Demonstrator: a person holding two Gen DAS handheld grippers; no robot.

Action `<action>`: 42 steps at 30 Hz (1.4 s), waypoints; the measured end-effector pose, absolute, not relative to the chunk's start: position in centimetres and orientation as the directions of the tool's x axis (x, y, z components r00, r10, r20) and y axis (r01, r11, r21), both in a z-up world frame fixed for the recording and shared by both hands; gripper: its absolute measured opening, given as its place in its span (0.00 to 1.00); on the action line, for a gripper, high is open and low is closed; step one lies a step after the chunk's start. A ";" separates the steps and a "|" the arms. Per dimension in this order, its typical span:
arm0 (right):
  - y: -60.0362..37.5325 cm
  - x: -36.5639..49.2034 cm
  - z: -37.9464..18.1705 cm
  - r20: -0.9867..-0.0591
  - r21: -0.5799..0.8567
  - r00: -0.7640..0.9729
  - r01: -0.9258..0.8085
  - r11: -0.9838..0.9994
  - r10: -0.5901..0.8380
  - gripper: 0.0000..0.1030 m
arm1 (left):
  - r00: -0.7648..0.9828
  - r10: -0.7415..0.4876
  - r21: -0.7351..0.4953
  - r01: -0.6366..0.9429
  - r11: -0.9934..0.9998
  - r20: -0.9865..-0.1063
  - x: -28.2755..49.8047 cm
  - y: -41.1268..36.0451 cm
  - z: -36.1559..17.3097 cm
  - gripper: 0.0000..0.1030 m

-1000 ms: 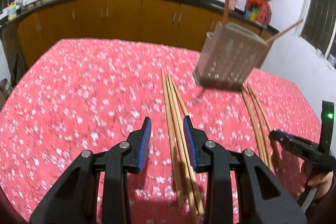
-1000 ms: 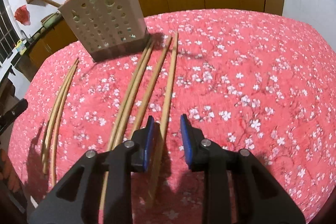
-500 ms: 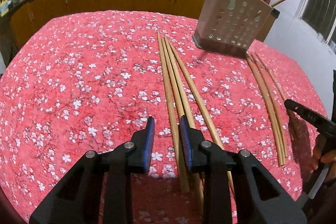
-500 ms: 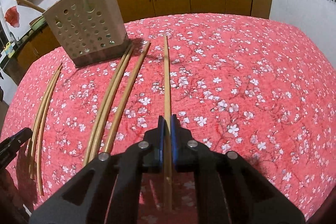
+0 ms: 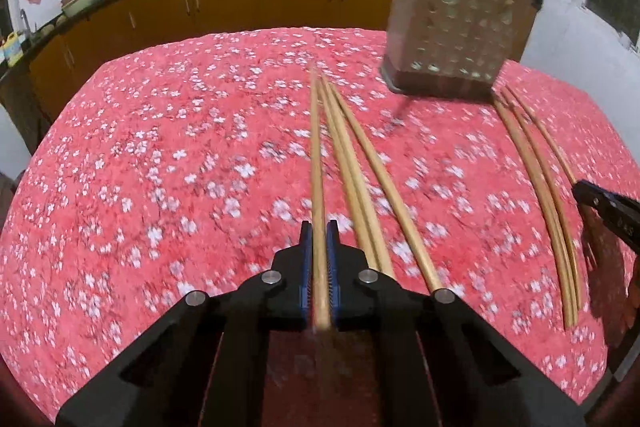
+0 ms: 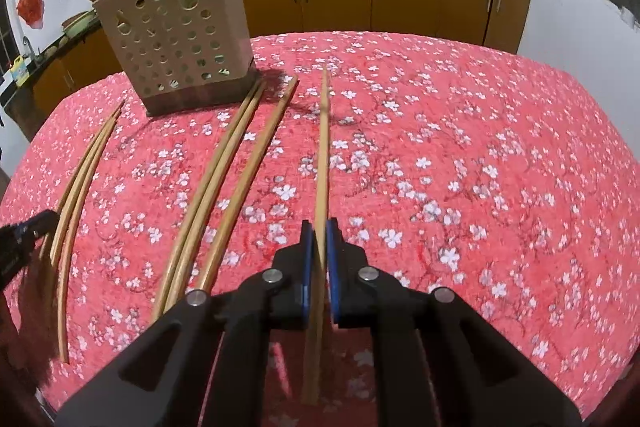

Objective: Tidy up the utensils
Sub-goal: 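Return the right tool to the chopsticks and grasp another one, then lift the second chopstick upright with the right tool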

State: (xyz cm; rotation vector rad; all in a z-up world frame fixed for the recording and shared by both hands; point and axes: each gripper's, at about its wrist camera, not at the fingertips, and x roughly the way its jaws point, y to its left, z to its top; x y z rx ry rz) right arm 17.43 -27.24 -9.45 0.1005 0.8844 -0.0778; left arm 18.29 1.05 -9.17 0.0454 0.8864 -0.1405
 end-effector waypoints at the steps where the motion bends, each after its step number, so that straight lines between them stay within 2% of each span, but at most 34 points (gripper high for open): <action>1: -27.4 17.7 -9.4 -0.775 0.055 0.632 0.112 0.992 -0.028 0.08 | 0.623 -0.101 -0.029 0.125 0.992 -0.776 18.9 1.6 -9.2 0.08; 6: -29.0 19.2 -9.5 -0.767 0.076 0.640 0.157 0.985 -0.043 0.08 | 0.633 -0.097 -0.064 0.075 0.995 -0.768 20.4 3.7 -9.2 0.08; 21: -29.8 19.4 -9.5 -0.764 0.117 0.645 0.169 0.979 -0.020 0.08 | 0.631 -0.131 -0.115 0.066 0.991 -0.764 20.2 4.5 -8.9 0.09; 42: -29.3 18.3 -9.4 -0.764 0.110 0.644 0.164 0.980 -0.022 0.09 | 0.631 -0.104 -0.080 0.067 0.995 -0.768 19.0 3.7 -8.7 0.08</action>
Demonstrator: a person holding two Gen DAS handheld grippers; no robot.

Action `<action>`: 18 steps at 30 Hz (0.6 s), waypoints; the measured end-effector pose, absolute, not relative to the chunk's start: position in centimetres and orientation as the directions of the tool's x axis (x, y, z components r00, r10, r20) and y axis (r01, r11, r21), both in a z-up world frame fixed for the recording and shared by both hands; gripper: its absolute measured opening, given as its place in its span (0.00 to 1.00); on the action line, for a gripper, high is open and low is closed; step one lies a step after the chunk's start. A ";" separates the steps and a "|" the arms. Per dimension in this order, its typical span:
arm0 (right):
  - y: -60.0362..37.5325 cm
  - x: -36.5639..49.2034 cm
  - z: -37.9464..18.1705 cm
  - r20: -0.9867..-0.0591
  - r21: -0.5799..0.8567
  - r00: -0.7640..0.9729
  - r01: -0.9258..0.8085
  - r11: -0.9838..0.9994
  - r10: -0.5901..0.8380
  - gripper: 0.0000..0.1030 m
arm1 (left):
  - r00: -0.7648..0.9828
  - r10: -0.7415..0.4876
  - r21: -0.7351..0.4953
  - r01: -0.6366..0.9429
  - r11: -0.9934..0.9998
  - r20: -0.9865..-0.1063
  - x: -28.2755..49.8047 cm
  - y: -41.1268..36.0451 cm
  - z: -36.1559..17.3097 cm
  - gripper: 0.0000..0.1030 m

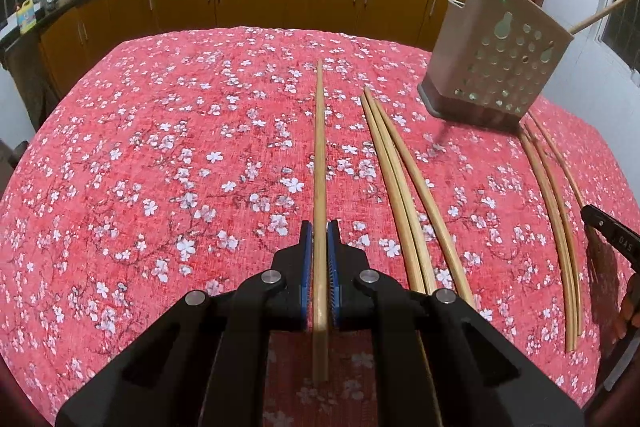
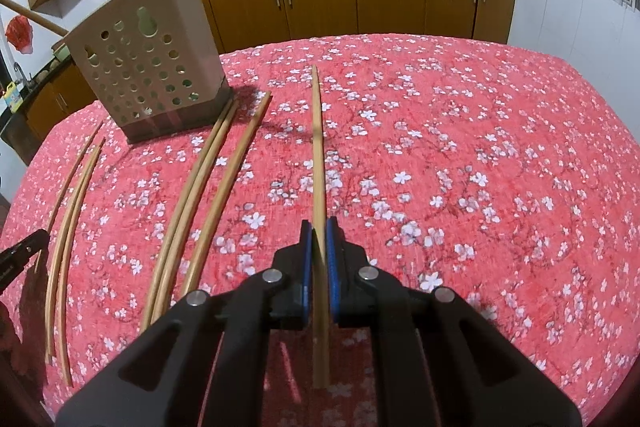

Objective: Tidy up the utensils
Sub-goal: 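Lift the second chopstick upright with the right tool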

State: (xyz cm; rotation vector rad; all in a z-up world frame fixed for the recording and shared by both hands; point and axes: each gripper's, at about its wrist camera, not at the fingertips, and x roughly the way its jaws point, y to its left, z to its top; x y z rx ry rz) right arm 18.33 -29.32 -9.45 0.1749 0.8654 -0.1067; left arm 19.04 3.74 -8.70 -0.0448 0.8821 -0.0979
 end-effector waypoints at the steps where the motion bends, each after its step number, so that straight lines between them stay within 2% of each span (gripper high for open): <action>1: -29.3 18.3 -9.4 -0.764 0.110 0.645 0.164 0.980 -0.022 0.09 | 0.632 -0.102 -0.078 0.066 0.995 -0.769 19.1 3.7 -8.7 0.08; 7: -29.6 17.3 -8.0 -0.734 0.120 0.679 0.155 0.981 -0.018 0.08 | 0.649 -0.093 -0.076 0.054 0.996 -0.755 18.7 4.2 -7.5 0.07; 18: -30.4 15.7 -2.2 -0.614 0.139 0.789 0.149 0.979 -0.033 0.08 | 0.767 -0.093 -0.087 0.049 0.995 -0.634 17.6 5.5 -1.7 0.07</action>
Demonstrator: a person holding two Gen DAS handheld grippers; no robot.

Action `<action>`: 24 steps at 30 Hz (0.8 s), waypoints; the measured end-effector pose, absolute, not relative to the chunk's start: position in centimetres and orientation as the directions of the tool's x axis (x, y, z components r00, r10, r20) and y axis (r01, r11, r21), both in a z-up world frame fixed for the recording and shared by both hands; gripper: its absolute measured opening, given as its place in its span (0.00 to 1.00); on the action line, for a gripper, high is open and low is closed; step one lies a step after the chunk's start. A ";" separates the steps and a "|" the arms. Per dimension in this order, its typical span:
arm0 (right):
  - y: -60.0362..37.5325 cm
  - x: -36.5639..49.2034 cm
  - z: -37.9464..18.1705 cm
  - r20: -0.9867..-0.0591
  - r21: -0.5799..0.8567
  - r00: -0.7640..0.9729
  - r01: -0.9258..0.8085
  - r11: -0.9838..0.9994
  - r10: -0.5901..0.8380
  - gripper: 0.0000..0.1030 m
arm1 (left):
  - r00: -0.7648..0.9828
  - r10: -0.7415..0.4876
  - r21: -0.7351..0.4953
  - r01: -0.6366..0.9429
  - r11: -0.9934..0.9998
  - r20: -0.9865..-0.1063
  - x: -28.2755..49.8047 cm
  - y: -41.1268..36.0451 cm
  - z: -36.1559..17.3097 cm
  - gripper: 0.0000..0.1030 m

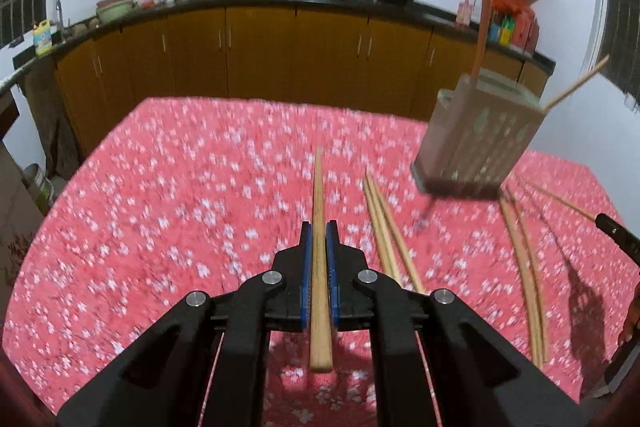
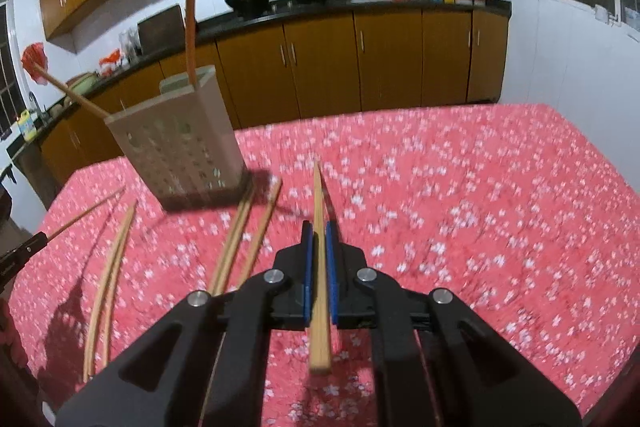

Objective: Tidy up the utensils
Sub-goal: 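Lift the second chopstick upright with the right tool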

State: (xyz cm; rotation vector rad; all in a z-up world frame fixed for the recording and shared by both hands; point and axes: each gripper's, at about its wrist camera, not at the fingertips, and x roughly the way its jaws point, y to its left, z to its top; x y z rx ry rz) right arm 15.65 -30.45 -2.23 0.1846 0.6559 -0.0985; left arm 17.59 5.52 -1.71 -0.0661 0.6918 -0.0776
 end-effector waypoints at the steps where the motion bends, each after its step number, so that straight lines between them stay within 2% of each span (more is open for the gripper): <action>1: -30.5 15.5 -1.7 -0.601 0.140 0.798 0.149 0.979 -0.035 0.08 | 0.777 -0.095 -0.090 0.050 0.995 -0.623 17.5 5.5 -1.2 0.07; 15: -30.6 14.4 3.3 -0.468 0.149 0.883 0.130 0.980 -0.046 0.08 | 0.867 -0.147 -0.134 0.093 0.987 -0.476 17.0 5.3 5.3 0.07; 24: -30.1 13.5 9.5 -0.368 0.215 0.927 0.011 0.976 0.071 0.07 | 0.896 -0.208 -0.154 0.159 0.975 -0.392 16.1 4.7 9.6 0.07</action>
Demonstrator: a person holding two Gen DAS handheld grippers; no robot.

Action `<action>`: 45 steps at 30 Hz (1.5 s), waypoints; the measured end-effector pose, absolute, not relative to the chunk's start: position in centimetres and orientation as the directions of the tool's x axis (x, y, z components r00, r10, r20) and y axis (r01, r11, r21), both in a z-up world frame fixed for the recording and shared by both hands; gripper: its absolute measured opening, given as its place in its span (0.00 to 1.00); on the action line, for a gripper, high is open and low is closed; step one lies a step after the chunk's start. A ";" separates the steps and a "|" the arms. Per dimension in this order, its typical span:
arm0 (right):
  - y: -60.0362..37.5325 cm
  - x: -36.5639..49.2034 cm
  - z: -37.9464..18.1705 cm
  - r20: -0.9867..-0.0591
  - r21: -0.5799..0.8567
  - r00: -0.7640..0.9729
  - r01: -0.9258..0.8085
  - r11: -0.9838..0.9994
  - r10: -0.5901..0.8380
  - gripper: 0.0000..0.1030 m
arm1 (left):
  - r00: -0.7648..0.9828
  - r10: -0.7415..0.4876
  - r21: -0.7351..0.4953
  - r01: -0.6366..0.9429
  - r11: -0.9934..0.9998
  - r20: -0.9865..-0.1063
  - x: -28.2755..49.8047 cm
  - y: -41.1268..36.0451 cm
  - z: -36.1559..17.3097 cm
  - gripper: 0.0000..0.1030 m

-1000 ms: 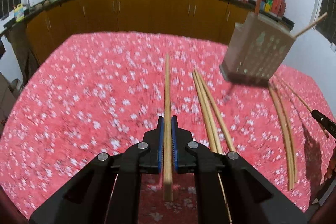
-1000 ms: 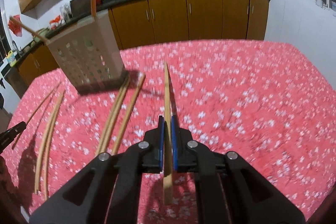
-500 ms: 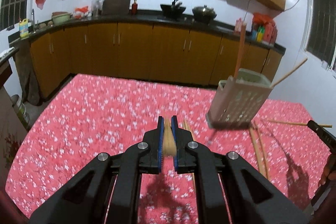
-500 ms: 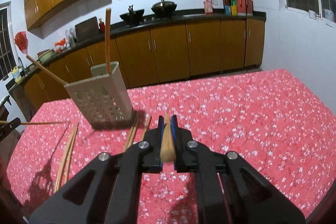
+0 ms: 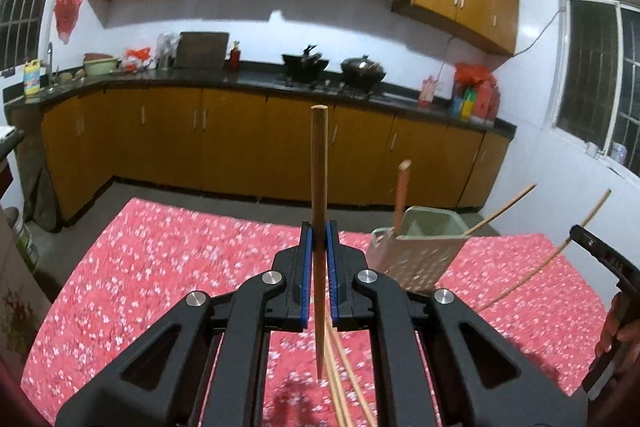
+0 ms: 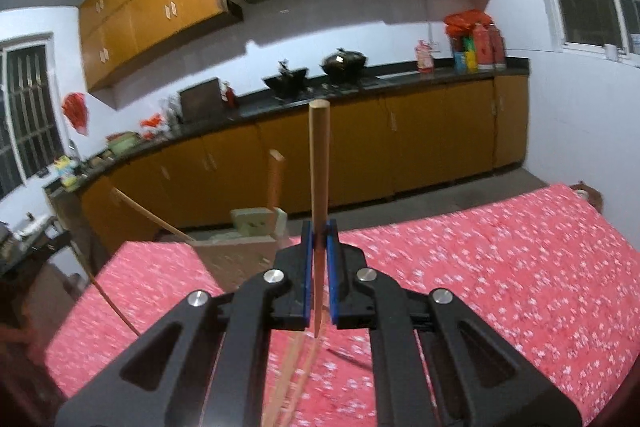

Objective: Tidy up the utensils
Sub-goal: 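Lift the second chopstick upright with the right tool, then drop the chopstick into the beige holder by opening the right tool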

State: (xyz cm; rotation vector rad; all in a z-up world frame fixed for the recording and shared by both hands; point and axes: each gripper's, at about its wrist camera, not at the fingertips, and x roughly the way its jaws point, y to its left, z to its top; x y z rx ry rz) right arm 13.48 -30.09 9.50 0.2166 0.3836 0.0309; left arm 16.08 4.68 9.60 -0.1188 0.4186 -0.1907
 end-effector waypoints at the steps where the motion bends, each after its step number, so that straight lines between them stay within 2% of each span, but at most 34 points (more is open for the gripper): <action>1: -29.8 13.4 10.4 -0.354 0.222 0.931 -0.012 0.975 0.092 0.07 | 0.898 -0.219 -0.155 0.172 0.973 -0.381 16.0 4.4 10.1 0.07; 10: -27.1 13.1 16.0 -0.211 0.218 0.962 -0.129 0.967 0.175 0.07 | 0.909 -0.316 -0.190 0.271 0.944 -0.271 15.5 1.2 13.9 0.07; 14: -25.8 14.1 17.7 -0.145 0.181 0.979 -0.119 0.976 0.146 0.07 | 0.936 -0.309 -0.189 0.277 0.942 -0.170 16.1 -0.8 16.6 0.07; 17: -25.5 15.6 17.9 -0.137 0.177 0.981 -0.109 0.978 0.134 0.07 | 0.955 -0.279 -0.195 0.257 0.947 -0.098 17.2 -1.8 18.1 0.07; 21: -25.3 18.3 16.8 -0.183 0.179 0.975 -0.091 0.980 0.124 0.07 | 0.972 -0.230 -0.204 0.216 0.955 -0.049 19.0 -2.9 18.3 0.07; 28: -25.3 20.8 14.7 -0.260 0.181 0.959 -0.070 0.981 0.117 0.07 | 0.978 -0.185 -0.230 0.158 0.960 -0.101 22.3 -4.2 15.2 0.07; 34: -25.2 22.1 13.1 -0.317 0.166 0.941 -0.067 0.984 0.118 0.08 | 0.961 -0.208 -0.206 0.170 0.964 -0.180 23.9 -5.6 13.2 0.07; 37: -25.5 22.0 12.5 -0.329 0.190 0.936 -0.062 0.980 0.123 0.13 | 0.959 -0.204 -0.198 0.165 0.966 -0.196 23.8 -5.3 12.8 0.13; 39: -25.7 21.8 12.4 -0.325 0.198 0.938 -0.053 0.979 0.117 0.27 | 0.961 -0.191 -0.196 0.152 0.969 -0.200 23.9 -4.9 12.9 0.41; 43: -25.8 21.0 12.8 -0.310 0.193 0.945 -0.045 0.980 0.104 0.35 | 0.966 -0.165 -0.180 0.130 0.975 -0.199 23.4 -4.3 13.3 0.44; 44: -25.9 20.7 12.9 -0.305 0.191 0.947 -0.041 0.981 0.099 0.41 | 0.964 -0.169 -0.185 0.131 0.974 -0.205 23.1 -3.9 13.5 0.45; 45: -26.0 20.1 13.2 -0.295 0.188 0.951 -0.034 0.982 0.090 0.51 | 0.963 -0.172 -0.188 0.133 0.973 -0.207 22.9 -3.7 13.7 0.47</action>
